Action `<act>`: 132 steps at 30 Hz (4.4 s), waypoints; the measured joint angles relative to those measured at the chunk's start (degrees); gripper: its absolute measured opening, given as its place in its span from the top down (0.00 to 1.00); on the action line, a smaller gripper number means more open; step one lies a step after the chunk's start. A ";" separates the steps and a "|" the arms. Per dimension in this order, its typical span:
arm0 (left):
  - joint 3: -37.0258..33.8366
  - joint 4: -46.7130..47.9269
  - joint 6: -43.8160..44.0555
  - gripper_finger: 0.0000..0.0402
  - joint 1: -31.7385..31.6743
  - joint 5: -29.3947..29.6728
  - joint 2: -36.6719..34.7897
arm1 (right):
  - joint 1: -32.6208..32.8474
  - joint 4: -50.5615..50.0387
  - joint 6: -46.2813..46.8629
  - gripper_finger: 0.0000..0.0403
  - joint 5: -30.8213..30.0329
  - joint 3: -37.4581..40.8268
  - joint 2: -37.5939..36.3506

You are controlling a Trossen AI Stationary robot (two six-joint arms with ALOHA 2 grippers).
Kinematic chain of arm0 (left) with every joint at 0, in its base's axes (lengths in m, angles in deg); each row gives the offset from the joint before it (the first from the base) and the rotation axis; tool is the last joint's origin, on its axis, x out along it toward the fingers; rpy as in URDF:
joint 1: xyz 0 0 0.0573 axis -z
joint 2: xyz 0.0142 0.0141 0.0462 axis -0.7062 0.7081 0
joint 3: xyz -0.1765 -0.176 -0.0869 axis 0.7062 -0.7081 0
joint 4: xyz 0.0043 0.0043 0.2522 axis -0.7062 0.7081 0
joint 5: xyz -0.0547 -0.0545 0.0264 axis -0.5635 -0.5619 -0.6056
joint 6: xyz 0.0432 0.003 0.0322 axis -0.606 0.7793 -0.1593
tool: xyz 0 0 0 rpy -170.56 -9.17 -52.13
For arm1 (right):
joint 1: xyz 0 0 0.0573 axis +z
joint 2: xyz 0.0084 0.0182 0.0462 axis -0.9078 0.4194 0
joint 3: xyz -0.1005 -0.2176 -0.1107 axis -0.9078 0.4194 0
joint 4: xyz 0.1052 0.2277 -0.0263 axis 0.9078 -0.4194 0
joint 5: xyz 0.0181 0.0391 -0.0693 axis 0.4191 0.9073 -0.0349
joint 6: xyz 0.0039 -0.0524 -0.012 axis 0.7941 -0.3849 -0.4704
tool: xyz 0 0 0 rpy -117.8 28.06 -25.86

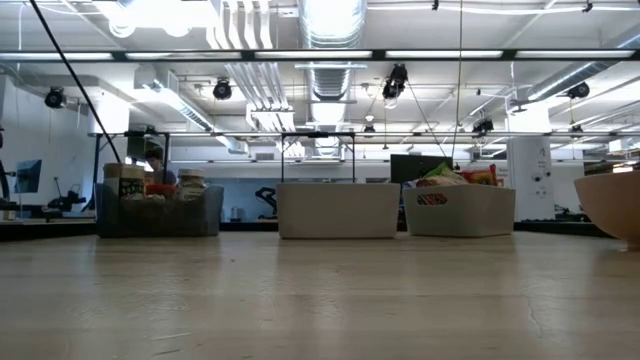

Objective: Pick & Place Food Item
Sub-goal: Put the brown seasoning bottle into the black bin

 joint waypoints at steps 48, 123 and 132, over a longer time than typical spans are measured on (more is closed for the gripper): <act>-0.12 -3.86 -2.13 0.57 0.00 0.42 1.60 | -0.88 -3.48 0.10 0.27 3.74 -0.40 0.92; 0.14 -3.93 -2.35 0.57 0.13 1.54 2.56 | -0.92 -0.16 -0.56 0.36 9.30 -0.01 1.09; 0.06 -3.44 -3.39 0.57 0.07 2.12 2.60 | -0.90 -0.14 -0.79 0.56 7.57 0.05 0.96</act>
